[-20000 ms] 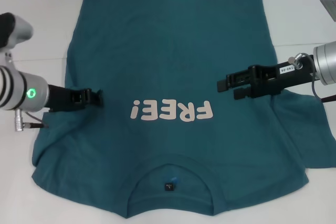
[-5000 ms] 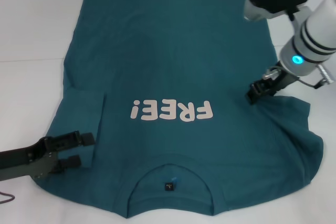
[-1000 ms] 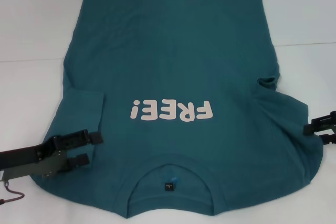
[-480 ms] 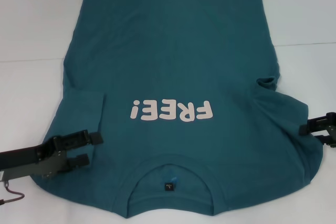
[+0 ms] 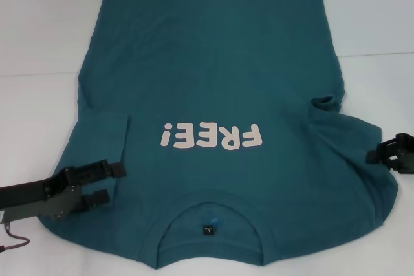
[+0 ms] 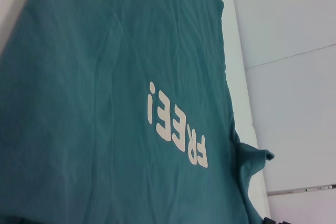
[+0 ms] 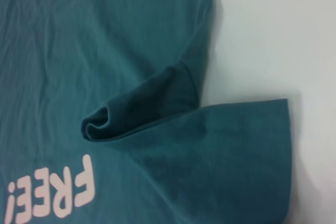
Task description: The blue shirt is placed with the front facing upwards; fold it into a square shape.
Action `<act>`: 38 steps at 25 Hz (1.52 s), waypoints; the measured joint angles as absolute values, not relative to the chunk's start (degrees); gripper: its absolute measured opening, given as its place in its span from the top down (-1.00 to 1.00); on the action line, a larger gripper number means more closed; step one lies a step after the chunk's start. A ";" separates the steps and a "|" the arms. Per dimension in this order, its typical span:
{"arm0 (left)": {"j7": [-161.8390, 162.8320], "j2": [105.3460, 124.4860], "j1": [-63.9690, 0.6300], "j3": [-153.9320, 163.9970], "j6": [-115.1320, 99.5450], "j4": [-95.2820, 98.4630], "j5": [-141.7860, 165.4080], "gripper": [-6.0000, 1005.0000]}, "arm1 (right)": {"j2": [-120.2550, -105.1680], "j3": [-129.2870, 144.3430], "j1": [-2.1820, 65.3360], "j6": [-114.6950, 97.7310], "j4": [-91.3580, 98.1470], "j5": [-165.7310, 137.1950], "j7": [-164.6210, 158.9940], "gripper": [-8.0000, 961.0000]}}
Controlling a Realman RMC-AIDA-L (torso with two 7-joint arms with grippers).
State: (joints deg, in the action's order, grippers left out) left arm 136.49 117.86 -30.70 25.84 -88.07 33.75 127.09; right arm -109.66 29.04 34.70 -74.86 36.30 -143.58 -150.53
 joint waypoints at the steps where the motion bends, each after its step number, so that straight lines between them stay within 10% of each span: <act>1: 136.49 117.86 -30.70 25.84 -88.07 33.75 127.09 -0.88 | -109.67 29.01 34.64 -74.84 36.30 -143.09 -150.55 -0.04; 11: 136.49 117.86 -30.50 25.84 -88.07 33.75 127.09 -0.88 | -109.37 29.24 34.16 -75.05 36.29 -141.56 -150.64 0.85; 30: 136.49 117.68 -30.13 25.74 -88.07 33.75 127.09 -0.88 | -110.43 40.27 33.18 -82.23 46.30 -143.05 -147.79 0.80; 38: 136.49 117.58 -30.09 25.76 -88.06 33.75 127.09 -0.89 | -114.36 41.29 34.29 -85.38 56.03 -152.78 -147.90 0.77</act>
